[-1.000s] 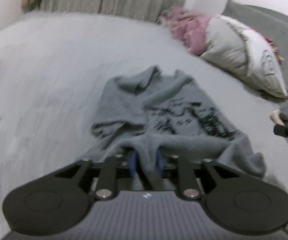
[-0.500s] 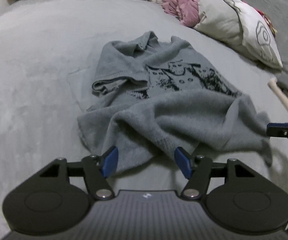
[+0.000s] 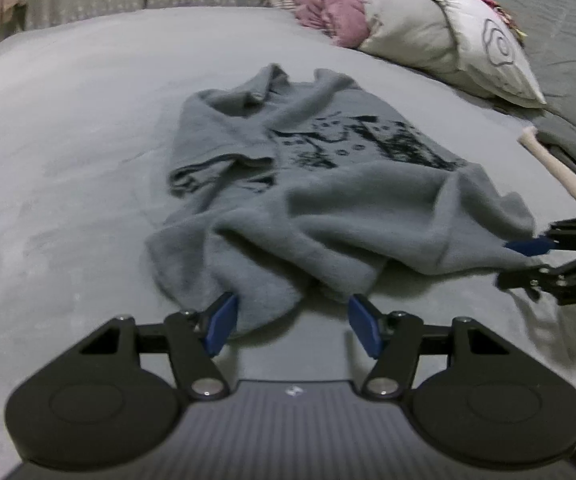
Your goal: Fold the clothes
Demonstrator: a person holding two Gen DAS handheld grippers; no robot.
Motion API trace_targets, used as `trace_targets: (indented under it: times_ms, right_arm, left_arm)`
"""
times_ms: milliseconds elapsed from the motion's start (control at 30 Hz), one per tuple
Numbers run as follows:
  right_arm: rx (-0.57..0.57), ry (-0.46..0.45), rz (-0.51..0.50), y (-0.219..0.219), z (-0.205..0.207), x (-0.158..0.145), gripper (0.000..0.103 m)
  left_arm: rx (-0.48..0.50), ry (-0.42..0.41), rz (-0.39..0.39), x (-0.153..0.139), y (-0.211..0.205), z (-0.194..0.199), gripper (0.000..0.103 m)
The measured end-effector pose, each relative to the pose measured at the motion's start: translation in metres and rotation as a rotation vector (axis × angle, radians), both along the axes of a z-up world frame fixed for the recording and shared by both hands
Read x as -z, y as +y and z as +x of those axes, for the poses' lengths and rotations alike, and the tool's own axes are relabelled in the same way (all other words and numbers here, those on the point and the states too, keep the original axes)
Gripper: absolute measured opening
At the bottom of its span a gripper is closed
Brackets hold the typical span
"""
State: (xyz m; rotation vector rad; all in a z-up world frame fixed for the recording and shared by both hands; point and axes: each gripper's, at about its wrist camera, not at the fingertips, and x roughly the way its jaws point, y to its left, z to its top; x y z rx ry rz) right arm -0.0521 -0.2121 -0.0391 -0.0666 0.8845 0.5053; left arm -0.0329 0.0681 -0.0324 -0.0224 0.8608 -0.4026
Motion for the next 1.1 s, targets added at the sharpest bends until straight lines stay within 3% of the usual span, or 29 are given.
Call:
trace_targets:
  times_ms: [133,233,267,367,400,433,567,767,1100]
  right_arm:
    - [0.020,-0.014,0.003,-0.003,0.006,0.003,0.043]
    - [0.038,-0.021,0.022,-0.006,0.010,0.006,0.031]
    - [0.042,-0.022,0.030,-0.007,0.010,0.006,0.022]
    - [0.058,-0.022,0.060,-0.011,0.012,0.003,0.010]
    - [0.064,-0.022,0.069,-0.013,0.013,0.001,0.009]
    - [0.068,-0.022,0.082,-0.015,0.013,-0.001,0.008]
    - [0.066,-0.029,0.141,-0.020,0.011,-0.015,0.007]
    - [0.032,-0.069,0.239,-0.030,-0.003,-0.049,0.007]
    - [-0.073,-0.087,0.392,-0.062,-0.030,-0.093,0.007]
  left_arm:
    - [0.017,0.008,-0.014,0.007,-0.012,0.004,0.064]
    - [0.013,-0.011,0.001,0.012,-0.022,0.009,0.064]
    - [0.008,-0.022,0.002,0.014,-0.025,0.010,0.063]
    - [-0.008,-0.046,0.009,0.018,-0.028,0.014,0.038]
    - [-0.019,-0.052,0.008,0.018,-0.029,0.016,0.017]
    - [-0.034,-0.049,-0.006,0.016,-0.027,0.017,0.014]
    - [-0.073,-0.044,-0.044,0.008,-0.024,0.016,0.012]
    - [-0.043,-0.097,-0.011,-0.028,-0.030,-0.006,0.012]
    - [-0.032,-0.057,-0.043,-0.053,-0.012,-0.047,0.012]
